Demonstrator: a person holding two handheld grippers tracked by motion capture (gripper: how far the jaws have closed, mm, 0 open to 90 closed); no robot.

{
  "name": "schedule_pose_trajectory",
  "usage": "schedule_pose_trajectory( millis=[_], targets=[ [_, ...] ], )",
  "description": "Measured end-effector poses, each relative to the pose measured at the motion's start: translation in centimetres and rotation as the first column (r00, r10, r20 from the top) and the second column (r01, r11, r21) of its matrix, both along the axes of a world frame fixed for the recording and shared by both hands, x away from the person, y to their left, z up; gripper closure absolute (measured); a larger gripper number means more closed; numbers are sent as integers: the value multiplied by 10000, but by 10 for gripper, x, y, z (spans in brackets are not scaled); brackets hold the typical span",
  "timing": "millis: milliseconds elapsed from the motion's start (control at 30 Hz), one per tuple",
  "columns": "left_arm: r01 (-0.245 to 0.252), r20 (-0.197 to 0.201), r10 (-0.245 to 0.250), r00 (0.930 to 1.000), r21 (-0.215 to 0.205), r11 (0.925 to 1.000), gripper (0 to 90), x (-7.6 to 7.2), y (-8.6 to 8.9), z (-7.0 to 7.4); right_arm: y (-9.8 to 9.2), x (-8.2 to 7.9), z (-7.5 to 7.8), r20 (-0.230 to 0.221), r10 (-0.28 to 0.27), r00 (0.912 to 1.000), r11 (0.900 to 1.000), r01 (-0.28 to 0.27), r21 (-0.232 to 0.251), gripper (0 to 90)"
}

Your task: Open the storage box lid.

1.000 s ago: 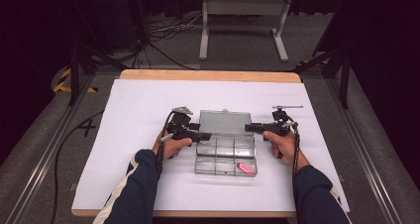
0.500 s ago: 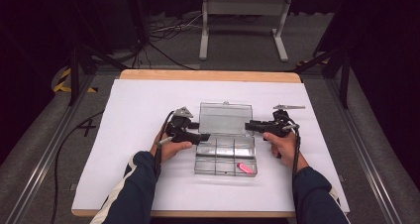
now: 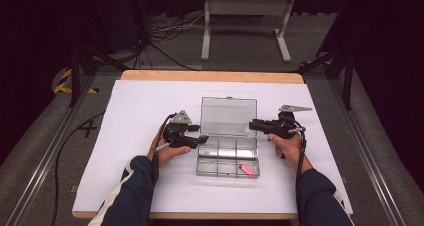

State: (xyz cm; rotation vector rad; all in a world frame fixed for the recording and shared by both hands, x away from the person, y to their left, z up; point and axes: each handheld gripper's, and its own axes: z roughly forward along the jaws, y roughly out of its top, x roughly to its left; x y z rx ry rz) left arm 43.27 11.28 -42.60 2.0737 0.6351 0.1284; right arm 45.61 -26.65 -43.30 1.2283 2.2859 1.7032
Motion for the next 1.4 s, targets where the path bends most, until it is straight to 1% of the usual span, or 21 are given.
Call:
schedule_pose_trajectory(
  millis=[33,67,100,133,200,267,300,333,367,400,433,467,500,533,567,633,667,767,967,1067,1400],
  targets=[
    [95,119,-94,9999,-75,9999,444,-3,4,2,-1,0,0,64,57,10000,10000,-57,22,664],
    [178,377,-176,9991,-62,9998,494,-6,9,5,-1,-1,1,158,103,9998,9999,-105,111,662],
    [197,665,-191,9976,-82,9998,518,-9,15,7,-1,-2,2,257,157,9995,9997,-162,192,663],
    [244,705,-233,9972,-147,9996,530,-13,20,7,-2,-3,3,343,234,9991,9994,-243,248,665],
    [409,1050,-421,9936,139,9991,664,-19,27,5,-3,-4,5,512,345,9981,9990,-359,282,683],
    [431,1258,-504,9908,599,9973,701,-26,29,0,-3,-4,7,647,388,9971,9989,-403,222,685],
    [489,1328,-588,9894,769,9958,765,-28,30,-1,-3,-5,7,673,398,9969,9989,-413,214,687],
    [500,1421,-626,9879,904,9946,781,-31,30,-4,-3,-5,7,701,398,9967,9989,-415,223,692],
    [535,1483,-676,9866,971,9938,822,-33,30,-5,-3,-5,8,747,417,9963,9989,-432,195,699],
    [499,1657,-677,9839,1095,9927,863,-35,29,-6,-3,-6,8,806,417,9959,9989,-433,174,708],
    [505,1631,-664,9844,1001,9937,894,-37,29,-7,-3,-6,8,847,403,9956,9990,-420,181,717],
    [588,1589,-740,9845,983,9934,900,-38,29,-8,-4,-7,9,868,409,9954,9989,-429,209,724],
    [581,1636,-753,9837,1076,9925,900,-39,28,-9,-4,-7,10,908,427,9950,9989,-443,160,732],
    [551,1617,-708,9843,997,9935,900,-41,27,-9,-4,-8,10,998,431,9941,9989,-445,113,743],
    [651,1586,-802,9841,988,9930,900,-41,26,-10,-4,-8,10,1051,452,9934,9988,-467,120,756],
    [708,1561,-892,9837,1200,9902,900,-44,22,-14,-5,-9,11,1115,487,9926,9986,-508,155,776],
    [812,1473,-998,9840,1272,9885,900,-44,21,-16,-6,-10,11,1173,495,9919,9986,-510,105,786],
    [959,1438,-1167,9827,1444,9849,900,-46,16,-18,-6,-12,13,1308,599,9896,9981,-615,86,808],
    [996,1465,-1204,9819,1425,9848,900,-48,14,-17,-6,-16,18,1715,831,9817,9964,-795,-279,831],
    [1048,1493,-1277,9805,1525,9827,900,-49,14,-17,-6,-19,21,1925,962,9766,9948,-880,-507,837],
    [950,1560,-1163,9809,1379,9859,900,-50,16,-13,-5,-30,28,2332,1300,9637,9889,-1090,-1009,823]
  ],
)
